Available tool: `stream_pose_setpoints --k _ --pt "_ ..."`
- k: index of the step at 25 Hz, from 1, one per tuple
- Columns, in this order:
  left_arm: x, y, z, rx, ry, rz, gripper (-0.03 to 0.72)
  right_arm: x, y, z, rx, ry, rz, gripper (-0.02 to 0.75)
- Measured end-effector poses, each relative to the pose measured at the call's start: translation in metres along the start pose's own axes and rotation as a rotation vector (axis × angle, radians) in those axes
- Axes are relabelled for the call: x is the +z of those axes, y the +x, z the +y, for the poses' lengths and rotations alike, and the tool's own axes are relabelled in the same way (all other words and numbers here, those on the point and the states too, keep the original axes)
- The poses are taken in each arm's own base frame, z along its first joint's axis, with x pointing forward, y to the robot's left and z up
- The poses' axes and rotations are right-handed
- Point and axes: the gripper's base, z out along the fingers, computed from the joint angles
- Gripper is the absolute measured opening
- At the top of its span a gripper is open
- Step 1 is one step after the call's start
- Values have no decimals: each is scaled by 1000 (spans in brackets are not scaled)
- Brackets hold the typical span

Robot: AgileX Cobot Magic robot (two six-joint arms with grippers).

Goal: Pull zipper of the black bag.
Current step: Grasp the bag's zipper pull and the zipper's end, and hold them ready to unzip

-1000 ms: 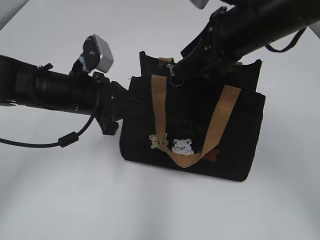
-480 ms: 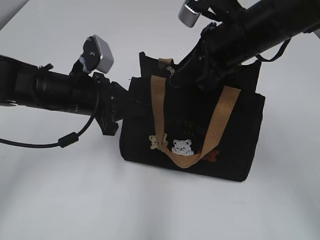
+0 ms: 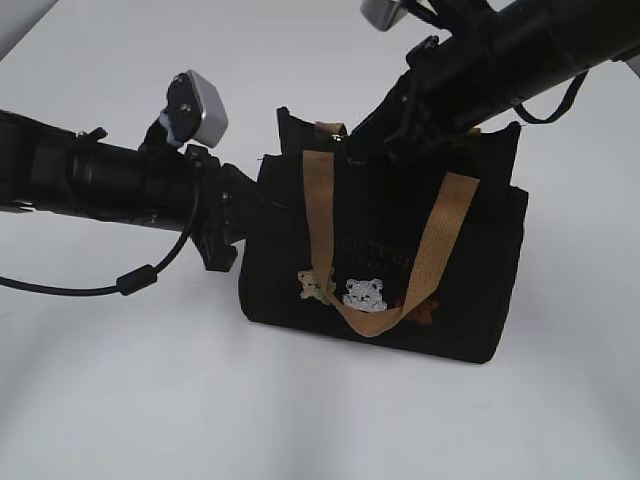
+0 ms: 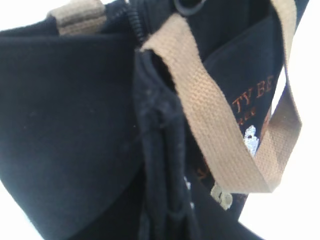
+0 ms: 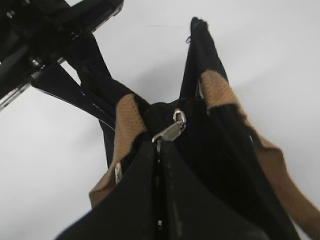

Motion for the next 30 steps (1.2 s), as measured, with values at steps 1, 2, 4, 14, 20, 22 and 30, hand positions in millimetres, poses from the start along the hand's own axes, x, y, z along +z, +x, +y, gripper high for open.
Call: stream_pose_setpoints --k 1,2,4,14,20,22,30 --pt "0 0 0 -1 0 -1 65 -4 0 -1 39 -2 -2 -1" --pt "0 -1 0 -3 -1 -5 65 -9 1 -3 70 -1 -4 -1" --pt "0 -1 0 -5 0 -10 65 -23 6 -14 143 3 -5 -1" --pt "1 -2 0 -4 2 -15 65 -106 58 -63 544 36 93 -1" --pt "-1 -2 2 -113 -27 10 116 -97 51 -50 558 -21 128 136" --pt "-6 -8 2 -172 -31 17 233 -92 46 -40 573 -64 151 287" --pt "-60 -45 -20 -426 -26 184 394 -105 34 -3 684 -48 293 367"
